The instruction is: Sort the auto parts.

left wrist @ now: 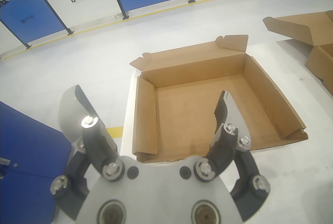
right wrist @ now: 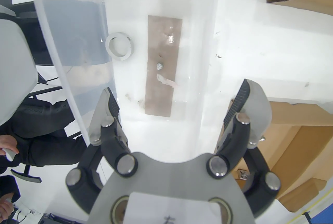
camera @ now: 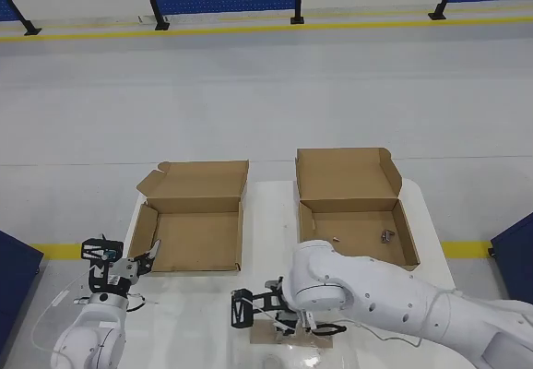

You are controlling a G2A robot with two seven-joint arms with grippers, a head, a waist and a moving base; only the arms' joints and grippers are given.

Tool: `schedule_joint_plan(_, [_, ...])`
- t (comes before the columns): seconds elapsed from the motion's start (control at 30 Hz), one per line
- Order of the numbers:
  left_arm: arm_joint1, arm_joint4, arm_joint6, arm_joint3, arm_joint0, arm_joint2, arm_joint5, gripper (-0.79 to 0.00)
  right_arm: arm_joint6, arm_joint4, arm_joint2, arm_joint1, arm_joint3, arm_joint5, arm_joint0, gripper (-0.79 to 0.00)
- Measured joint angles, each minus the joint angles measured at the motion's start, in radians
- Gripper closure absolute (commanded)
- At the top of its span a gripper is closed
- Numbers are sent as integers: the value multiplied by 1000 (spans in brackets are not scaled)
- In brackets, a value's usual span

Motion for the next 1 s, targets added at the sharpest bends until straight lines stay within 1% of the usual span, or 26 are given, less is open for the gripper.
schedule_joint_plan(0.1, [0, 0, 0, 0, 0, 0, 0, -785, 34, 52, 18, 27, -39, -8, -19, -785])
schedule_joint_plan(0.27, [0, 0, 0, 0, 0, 0, 0, -785, 45, 141, -11, 67, -64, 5, -2, -785])
schedule_joint_plan(0.37, [0, 0, 0, 0, 0, 0, 0, -785, 48, 187, -41, 84, -66, 8, 24, -785])
schedule_joint_plan(0.5, [0, 0, 0, 0, 0, 0, 0, -785, 46, 219, -97, 94, -59, 6, 65, -785])
schedule_joint_plan(0.6, [0, 0, 0, 0, 0, 0, 0, -785, 38, 240, -127, 90, -38, -2, 90, -785])
schedule_joint_plan(0.73, [0, 0, 0, 0, 0, 0, 0, -785, 31, 236, -126, 75, -9, -9, 78, -785])
schedule_joint_plan(1.0, [0, 0, 0, 0, 0, 0, 0, -785, 1, 190, -126, 16, 78, -39, 39, -785])
